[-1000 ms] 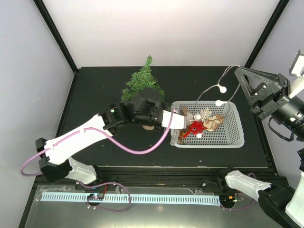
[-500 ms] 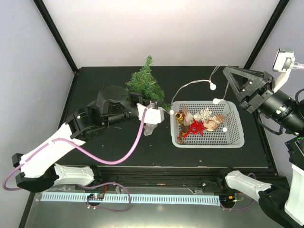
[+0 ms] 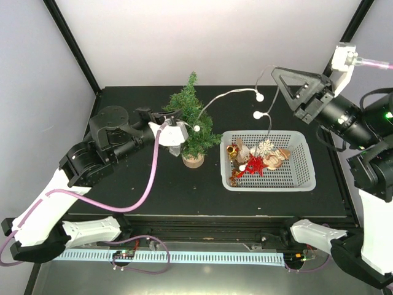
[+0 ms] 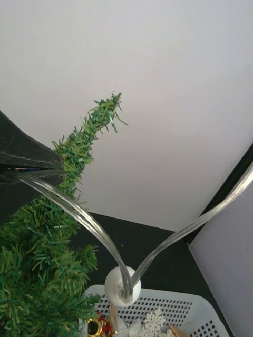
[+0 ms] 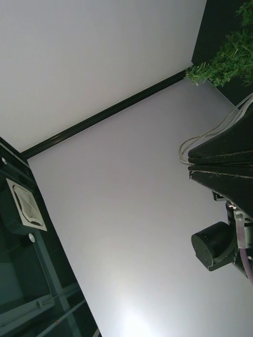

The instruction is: Decorate the small christmas tree

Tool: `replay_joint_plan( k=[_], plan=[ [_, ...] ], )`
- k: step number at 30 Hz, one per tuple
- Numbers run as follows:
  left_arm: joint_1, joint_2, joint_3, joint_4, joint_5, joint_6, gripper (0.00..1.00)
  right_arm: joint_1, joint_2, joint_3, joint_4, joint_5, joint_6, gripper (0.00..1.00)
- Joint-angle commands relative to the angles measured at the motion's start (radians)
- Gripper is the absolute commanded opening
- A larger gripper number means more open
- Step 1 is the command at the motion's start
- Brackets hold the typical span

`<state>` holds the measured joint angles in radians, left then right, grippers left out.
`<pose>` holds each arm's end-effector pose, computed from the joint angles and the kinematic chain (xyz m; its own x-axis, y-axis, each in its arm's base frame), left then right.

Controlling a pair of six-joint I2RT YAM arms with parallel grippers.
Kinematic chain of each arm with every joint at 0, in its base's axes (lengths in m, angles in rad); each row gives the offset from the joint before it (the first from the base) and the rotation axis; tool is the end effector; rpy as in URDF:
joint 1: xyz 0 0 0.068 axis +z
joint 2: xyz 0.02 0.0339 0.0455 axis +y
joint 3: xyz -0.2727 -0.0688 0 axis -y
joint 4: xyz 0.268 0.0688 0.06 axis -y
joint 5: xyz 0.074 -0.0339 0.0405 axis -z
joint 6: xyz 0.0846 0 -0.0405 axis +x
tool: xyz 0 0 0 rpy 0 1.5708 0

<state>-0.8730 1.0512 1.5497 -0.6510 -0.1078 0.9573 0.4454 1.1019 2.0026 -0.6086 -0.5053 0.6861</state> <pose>0.1660 -0.1839 0.5070 0.5108 0.6560 -0.5557 0.4791 0.3195 0.8176 0.1249 0.1050 0.6467 -0.3028 0.4697 -0.8293 -0.7800 0.3779 0.4988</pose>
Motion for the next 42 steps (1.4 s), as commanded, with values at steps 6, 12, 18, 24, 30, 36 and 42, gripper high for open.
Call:
replay_joint_plan(
  k=[6,12,18,24,30,36,42],
  plan=[
    [0.125,-0.019,-0.046,0.103,0.006,0.009,0.02,0.003,0.11,0.096,0.096,-0.049,0.053,0.01],
    [0.21,-0.013,-0.091,0.176,0.032,-0.012,0.02,0.001,0.16,0.135,0.109,-0.012,0.03,0.01],
    [0.286,0.013,-0.098,0.217,0.07,-0.063,0.02,-0.005,0.18,0.14,0.168,0.052,0.016,0.01],
    [0.386,0.045,-0.058,0.232,0.157,-0.159,0.02,-0.05,0.226,0.183,0.255,0.044,0.061,0.01],
    [0.458,0.064,-0.054,0.24,0.229,-0.238,0.02,-0.12,0.285,0.195,0.383,0.032,0.149,0.01],
    [0.518,0.083,-0.052,0.249,0.294,-0.308,0.01,-0.211,0.405,0.234,0.494,-0.026,0.289,0.01],
    [0.562,0.105,-0.056,0.257,0.349,-0.359,0.02,-0.245,0.516,0.276,0.529,-0.04,0.319,0.01]
  ],
)
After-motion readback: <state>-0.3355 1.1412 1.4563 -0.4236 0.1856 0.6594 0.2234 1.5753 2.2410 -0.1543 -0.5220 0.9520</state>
